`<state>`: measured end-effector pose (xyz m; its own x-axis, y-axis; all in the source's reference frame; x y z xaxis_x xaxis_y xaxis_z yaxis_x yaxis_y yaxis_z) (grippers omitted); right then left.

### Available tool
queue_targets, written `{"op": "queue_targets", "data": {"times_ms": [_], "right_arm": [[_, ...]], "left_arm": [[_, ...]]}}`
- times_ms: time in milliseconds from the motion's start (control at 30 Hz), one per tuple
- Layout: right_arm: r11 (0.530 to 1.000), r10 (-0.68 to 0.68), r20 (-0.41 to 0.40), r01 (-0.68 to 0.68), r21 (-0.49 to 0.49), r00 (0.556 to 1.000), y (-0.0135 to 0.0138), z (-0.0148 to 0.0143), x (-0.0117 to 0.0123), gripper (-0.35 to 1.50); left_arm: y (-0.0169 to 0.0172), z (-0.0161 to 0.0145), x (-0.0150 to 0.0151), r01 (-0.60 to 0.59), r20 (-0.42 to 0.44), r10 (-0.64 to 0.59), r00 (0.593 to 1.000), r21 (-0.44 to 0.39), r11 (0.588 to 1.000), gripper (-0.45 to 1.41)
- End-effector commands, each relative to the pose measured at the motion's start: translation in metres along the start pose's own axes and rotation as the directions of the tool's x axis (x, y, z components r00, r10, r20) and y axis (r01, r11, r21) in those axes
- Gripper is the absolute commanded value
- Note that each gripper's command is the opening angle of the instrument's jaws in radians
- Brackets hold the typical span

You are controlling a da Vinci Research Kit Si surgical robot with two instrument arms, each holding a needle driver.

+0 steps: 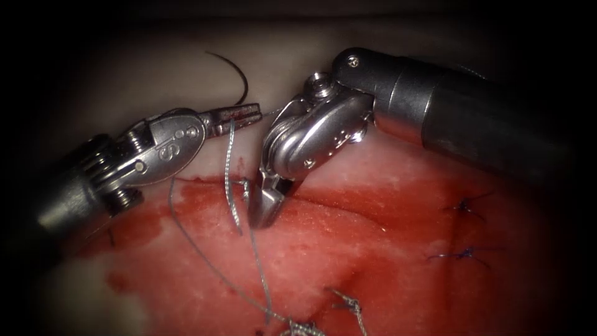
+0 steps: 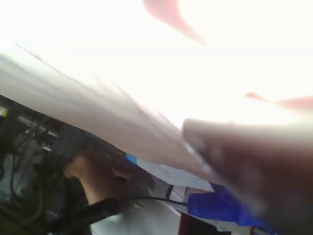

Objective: Wound Closure

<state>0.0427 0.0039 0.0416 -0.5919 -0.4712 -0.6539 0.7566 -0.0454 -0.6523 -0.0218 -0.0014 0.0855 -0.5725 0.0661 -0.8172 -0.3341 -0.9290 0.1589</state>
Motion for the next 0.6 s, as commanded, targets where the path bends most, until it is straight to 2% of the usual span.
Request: {"op": "queue_targets", "data": {"times_ms": [33, 133, 167, 233, 267, 300, 333, 433, 567, 600], "right_arm": [[1.000, 0.000, 0.003, 0.000, 0.003, 1.000, 0.0008, -0.0012, -0.0005, -0.35], [1.000, -0.018, 0.024, 0.019, -0.005, 1.000, 0.0008, -0.0013, -0.0008, -0.35], [0.961, -0.264, 0.143, 0.272, -0.042, 0.954, 0.0007, -0.0024, -0.0002, -0.35], [0.944, -0.315, 0.146, 0.326, -0.053, 0.938, 0.0005, -0.0028, 0.0002, -0.35], [0.942, -0.317, 0.147, 0.329, -0.063, 0.937, 0.0001, -0.0031, 0.0007, -0.35], [0.936, -0.316, 0.148, 0.333, -0.111, 0.937, -0.0011, -0.0038, 0.0023, -0.35], [0.921, -0.305, 0.213, 0.345, -0.181, 0.928, -0.0020, -0.0042, 0.0028, -0.35], [0.868, -0.288, 0.344, 0.395, -0.299, 0.894, -0.0040, -0.0044, 0.0035, -0.35], [0.834, -0.186, 0.406, 0.362, -0.416, 0.895, -0.0060, -0.0037, 0.0041, -0.35], [0.812, -0.152, 0.417, 0.353, -0.464, 0.896, -0.0066, -0.0033, 0.0041, -0.35]], "left_arm": [[-0.0015, -0.0001, 0.0008, -0.004, -0.006, 0.004, 1.000, 0.007, 1.000, -0.45], [-0.0015, -0.0002, 0.0003, -0.014, -0.008, 0.014, 1.000, 0.005, 1.000, -0.45], [-0.0016, -0.0003, -0.0005, -0.009, -0.015, 0.009, 1.000, 0.000, 1.000, -0.45], [-0.0017, -0.0005, -0.0007, -0.012, -0.018, 0.011, 1.000, -0.002, 1.000, -0.45], [-0.0018, -0.0006, -0.0010, -0.007, -0.020, 0.007, 1.000, -0.004, 1.000, -0.45], [-0.0021, -0.0007, -0.0014, 0.002, -0.021, -0.002, 1.000, -0.005, 1.000, -0.45], [-0.0022, -0.0007, -0.0015, 0.020, -0.020, -0.020, 1.000, -0.005, 1.000, -0.45], [-0.0022, -0.0006, -0.0013, 0.051, -0.020, -0.051, 0.998, -0.001, 0.999, -0.45], [-0.0022, -0.0004, -0.0009, 0.077, -0.036, -0.077, 0.996, 0.016, 0.997, -0.45], [-0.0022, -0.0004, -0.0009, 0.077, -0.043, -0.076, 0.996, 0.021, 0.997, -0.45]]}}
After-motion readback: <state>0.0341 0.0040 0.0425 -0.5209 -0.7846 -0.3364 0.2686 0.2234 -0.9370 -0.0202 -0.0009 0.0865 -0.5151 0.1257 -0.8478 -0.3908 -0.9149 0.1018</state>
